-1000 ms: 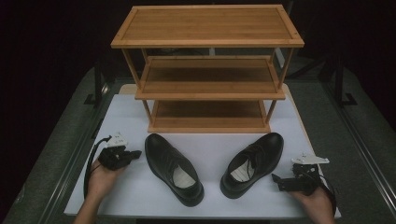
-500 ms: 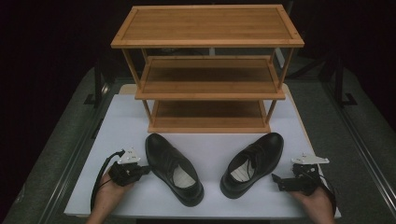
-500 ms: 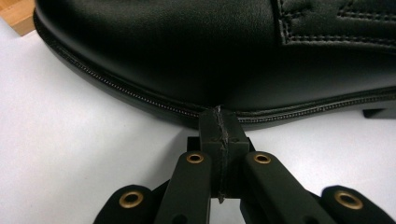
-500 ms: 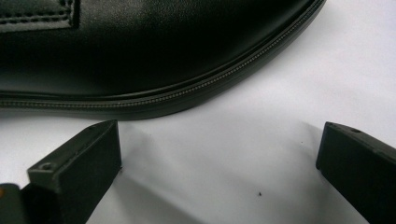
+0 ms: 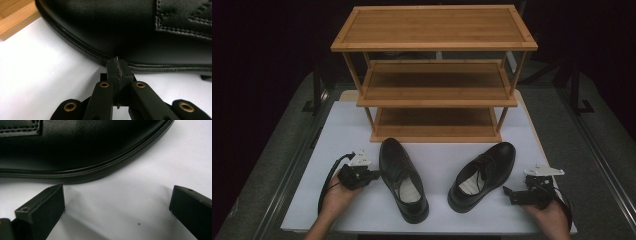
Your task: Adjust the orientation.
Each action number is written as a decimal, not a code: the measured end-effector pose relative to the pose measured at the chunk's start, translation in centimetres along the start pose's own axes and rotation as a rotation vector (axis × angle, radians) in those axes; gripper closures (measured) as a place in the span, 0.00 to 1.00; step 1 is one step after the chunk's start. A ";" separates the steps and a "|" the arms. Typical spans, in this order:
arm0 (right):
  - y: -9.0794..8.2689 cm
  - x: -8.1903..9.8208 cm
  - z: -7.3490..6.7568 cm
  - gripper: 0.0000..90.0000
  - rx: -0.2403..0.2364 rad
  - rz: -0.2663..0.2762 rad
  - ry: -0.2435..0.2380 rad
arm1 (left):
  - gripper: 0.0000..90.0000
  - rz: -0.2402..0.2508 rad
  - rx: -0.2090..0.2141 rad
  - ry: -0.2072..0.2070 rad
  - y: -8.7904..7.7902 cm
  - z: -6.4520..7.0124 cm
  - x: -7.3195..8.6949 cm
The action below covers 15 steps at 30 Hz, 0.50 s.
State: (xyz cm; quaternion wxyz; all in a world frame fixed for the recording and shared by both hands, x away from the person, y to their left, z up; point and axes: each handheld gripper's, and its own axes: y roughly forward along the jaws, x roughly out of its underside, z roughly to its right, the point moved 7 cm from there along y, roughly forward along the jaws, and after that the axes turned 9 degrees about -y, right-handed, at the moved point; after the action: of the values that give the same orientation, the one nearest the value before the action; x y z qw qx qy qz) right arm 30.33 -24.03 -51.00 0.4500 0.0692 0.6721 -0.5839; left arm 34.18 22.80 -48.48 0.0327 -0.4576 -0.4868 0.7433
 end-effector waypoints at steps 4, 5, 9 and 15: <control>0.0 0.0 0.0 0.00 0.000 0.001 0.000 | 1.00 -0.002 0.002 0.011 0.9 0.1 -1.0; 0.0 0.0 0.0 0.00 0.000 0.002 -0.001 | 1.00 -0.005 0.001 0.019 1.1 0.1 -1.3; 0.0 0.0 0.0 0.00 0.000 0.002 -0.001 | 1.00 -0.010 0.005 0.033 1.9 0.4 -2.3; 0.0 0.0 0.0 0.00 0.000 0.002 -0.001 | 1.00 -0.004 0.016 0.038 3.0 1.0 -3.4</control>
State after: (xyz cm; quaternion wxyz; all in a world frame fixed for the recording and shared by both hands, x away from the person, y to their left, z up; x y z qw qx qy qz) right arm 30.34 -24.03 -51.01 0.4509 0.0699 0.6718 -0.5835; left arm 36.62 18.91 -48.41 0.0472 -0.4703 -0.4813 0.7382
